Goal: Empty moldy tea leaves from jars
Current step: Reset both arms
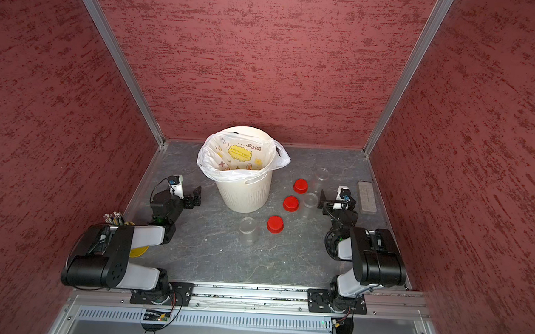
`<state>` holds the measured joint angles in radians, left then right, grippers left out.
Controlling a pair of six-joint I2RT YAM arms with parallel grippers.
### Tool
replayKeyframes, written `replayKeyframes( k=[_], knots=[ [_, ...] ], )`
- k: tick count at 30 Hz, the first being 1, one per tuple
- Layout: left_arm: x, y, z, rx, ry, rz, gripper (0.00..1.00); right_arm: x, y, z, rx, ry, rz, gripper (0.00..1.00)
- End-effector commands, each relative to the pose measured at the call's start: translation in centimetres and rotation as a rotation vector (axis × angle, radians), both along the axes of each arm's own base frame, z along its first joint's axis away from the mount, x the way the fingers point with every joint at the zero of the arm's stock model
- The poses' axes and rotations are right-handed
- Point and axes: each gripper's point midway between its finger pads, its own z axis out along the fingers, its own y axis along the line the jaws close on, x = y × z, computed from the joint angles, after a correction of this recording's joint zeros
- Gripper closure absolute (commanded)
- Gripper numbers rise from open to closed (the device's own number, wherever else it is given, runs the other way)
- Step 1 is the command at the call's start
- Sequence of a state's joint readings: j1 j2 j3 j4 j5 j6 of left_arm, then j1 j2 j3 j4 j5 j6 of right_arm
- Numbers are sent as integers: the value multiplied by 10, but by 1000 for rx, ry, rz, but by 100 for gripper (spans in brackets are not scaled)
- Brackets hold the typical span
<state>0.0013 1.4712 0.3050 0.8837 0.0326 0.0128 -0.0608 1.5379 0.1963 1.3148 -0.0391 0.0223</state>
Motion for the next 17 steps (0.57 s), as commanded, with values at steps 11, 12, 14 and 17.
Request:
replayKeyframes(
  k=[11,12,14,17],
  knots=[
    [16,8,10,36,-50,55,0,4,-6,9,4,-29,-29,1],
    [16,8,10,35,-49,56,0,7,-7,9,7,-24,-37,1],
    [16,9,10,32,-46,62,0,6,-8,8,5,-21,-41,1],
    [18,12,10,23,-40,71,0,0,-13,12,20,-45,-76,1]
  ],
)
